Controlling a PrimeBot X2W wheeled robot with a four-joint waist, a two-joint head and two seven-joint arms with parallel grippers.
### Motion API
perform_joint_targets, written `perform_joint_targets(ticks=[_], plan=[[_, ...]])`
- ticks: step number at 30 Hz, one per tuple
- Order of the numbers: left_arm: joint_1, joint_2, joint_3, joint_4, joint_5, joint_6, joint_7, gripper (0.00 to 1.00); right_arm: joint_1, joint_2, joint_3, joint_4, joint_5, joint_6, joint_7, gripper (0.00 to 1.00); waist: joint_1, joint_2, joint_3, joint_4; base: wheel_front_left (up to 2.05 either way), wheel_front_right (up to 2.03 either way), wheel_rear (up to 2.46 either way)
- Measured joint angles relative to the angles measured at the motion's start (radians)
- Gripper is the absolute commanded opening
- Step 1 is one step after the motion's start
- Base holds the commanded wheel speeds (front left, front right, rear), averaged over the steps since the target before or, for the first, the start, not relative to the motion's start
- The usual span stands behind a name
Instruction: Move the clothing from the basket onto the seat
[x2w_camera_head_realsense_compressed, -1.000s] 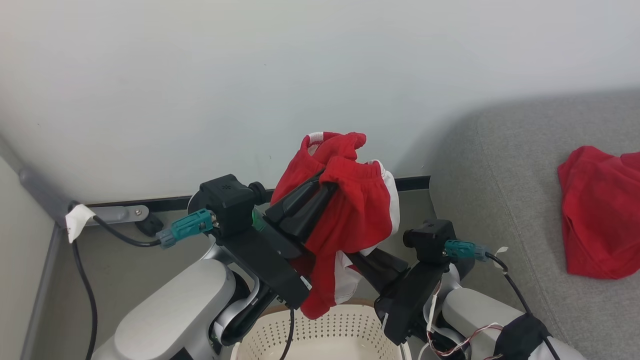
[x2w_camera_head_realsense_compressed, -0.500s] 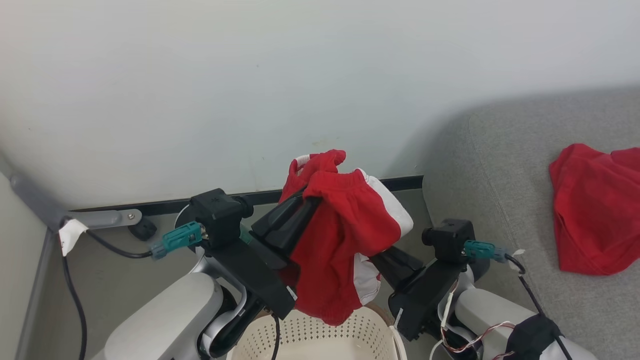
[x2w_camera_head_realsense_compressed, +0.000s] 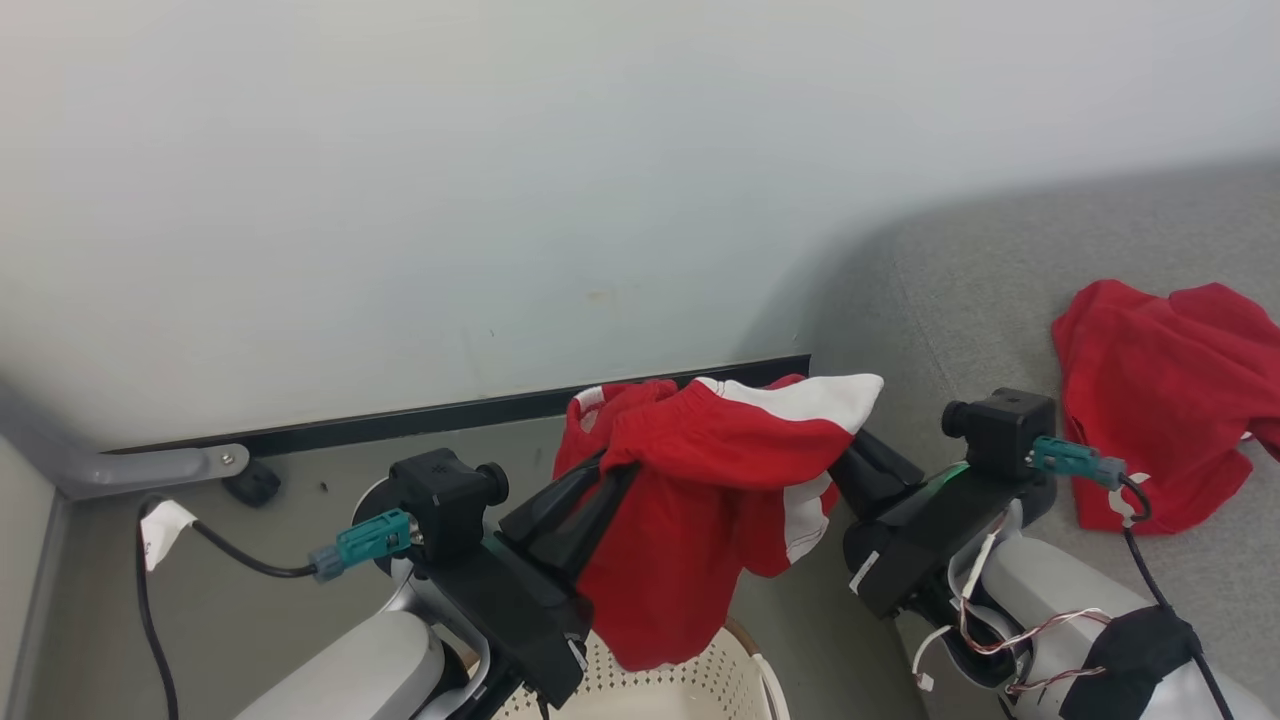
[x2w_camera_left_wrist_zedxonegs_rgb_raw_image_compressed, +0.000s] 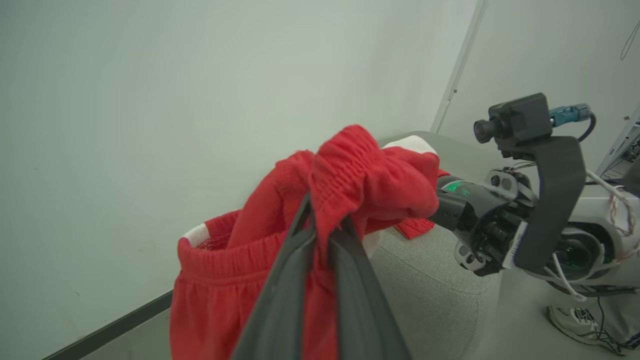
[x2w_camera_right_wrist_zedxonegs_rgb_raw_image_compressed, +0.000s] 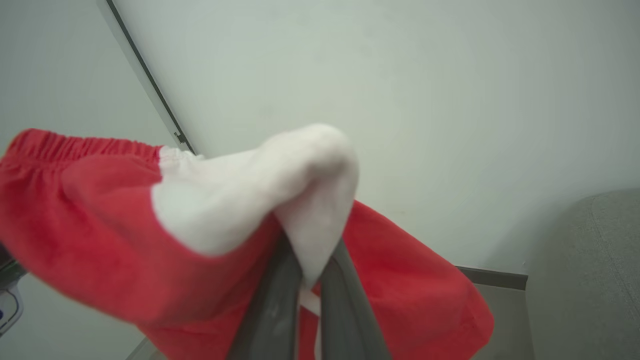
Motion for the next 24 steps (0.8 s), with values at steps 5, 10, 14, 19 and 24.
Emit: perform_joint_targets(ticks=[5,10,14,19,24], plan=[[0.016,-0.002,-0.011,-0.020,0.001,0.004,0.000,1.00,0.024,-0.027,-0.069,-0.027,-0.004,0.000,0.000,0.00,0.0000,0.0000,-0.003,-0.026,0.00,0.00,0.00],[0.016,0.006,-0.019,-0.031,0.019,0.017,0.000,1.00,0.039,-0.054,-0.137,-0.059,-0.043,-0.001,0.000,0.00,0.0000,0.0000,-0.001,-0.051,0.00,0.00,0.00],[0.018,0.008,-0.030,-0.041,0.030,0.022,0.000,1.00,0.042,-0.082,-0.188,-0.087,-0.065,-0.010,0.000,0.00,0.0000,0.0000,0.001,-0.074,0.00,0.00,0.00],[0.020,0.012,-0.035,-0.064,0.047,0.023,-0.005,1.00,0.069,-0.111,-0.243,-0.135,-0.107,-0.028,0.000,0.00,0.0000,0.0000,0.001,-0.106,0.00,0.00,0.00],[0.033,0.020,-0.035,-0.085,0.052,0.030,-0.006,1.00,0.101,-0.132,-0.288,-0.203,-0.143,-0.042,0.000,0.00,-0.0001,0.0000,0.002,-0.142,0.00,0.00,0.00]])
